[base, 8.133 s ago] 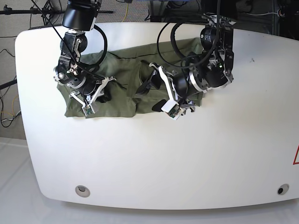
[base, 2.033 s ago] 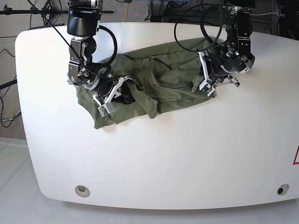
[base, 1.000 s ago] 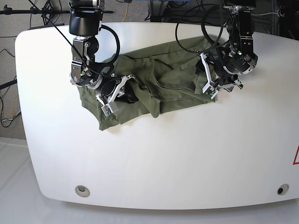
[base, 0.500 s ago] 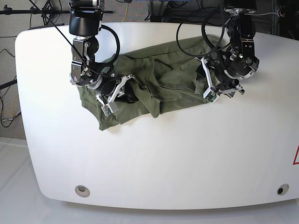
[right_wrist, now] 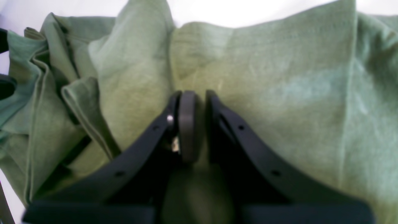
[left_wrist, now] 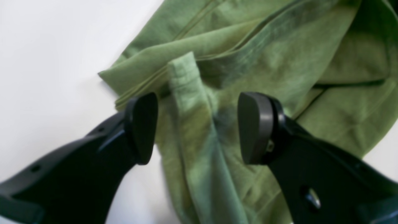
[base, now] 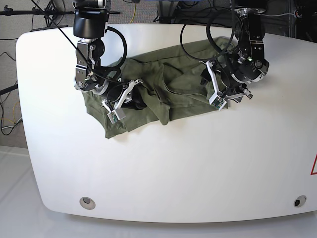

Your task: Fold the T-shirt properly

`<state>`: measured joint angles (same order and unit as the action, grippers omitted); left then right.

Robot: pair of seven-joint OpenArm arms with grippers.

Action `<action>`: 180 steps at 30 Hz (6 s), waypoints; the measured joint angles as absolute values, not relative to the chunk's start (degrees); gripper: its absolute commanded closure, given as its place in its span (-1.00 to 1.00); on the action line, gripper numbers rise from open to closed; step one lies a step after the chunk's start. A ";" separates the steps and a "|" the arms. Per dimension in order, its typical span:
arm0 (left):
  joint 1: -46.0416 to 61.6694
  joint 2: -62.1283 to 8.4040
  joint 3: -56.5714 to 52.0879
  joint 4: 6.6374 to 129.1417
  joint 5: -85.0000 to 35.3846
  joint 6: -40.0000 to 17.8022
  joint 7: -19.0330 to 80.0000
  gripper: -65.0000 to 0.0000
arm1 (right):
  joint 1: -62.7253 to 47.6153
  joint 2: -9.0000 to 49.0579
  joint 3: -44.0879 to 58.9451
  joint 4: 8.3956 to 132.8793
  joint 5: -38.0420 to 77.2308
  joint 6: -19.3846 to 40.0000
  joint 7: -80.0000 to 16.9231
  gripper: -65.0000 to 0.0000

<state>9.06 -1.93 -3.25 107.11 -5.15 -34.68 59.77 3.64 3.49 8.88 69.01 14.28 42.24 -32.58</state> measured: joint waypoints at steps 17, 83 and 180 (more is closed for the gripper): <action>9.30 -1.63 -3.22 106.85 -5.13 -34.65 57.89 -0.17 | 3.64 3.49 8.88 69.01 14.28 42.24 -32.56 0.78; 8.03 0.40 18.41 109.19 -4.80 -34.50 62.98 1.00 | 3.62 3.51 8.88 69.01 14.26 42.26 -32.58 0.78; 11.55 -9.43 14.55 108.53 4.36 -34.74 55.68 -0.31 | 4.69 4.19 8.62 69.01 14.17 43.24 -34.28 0.78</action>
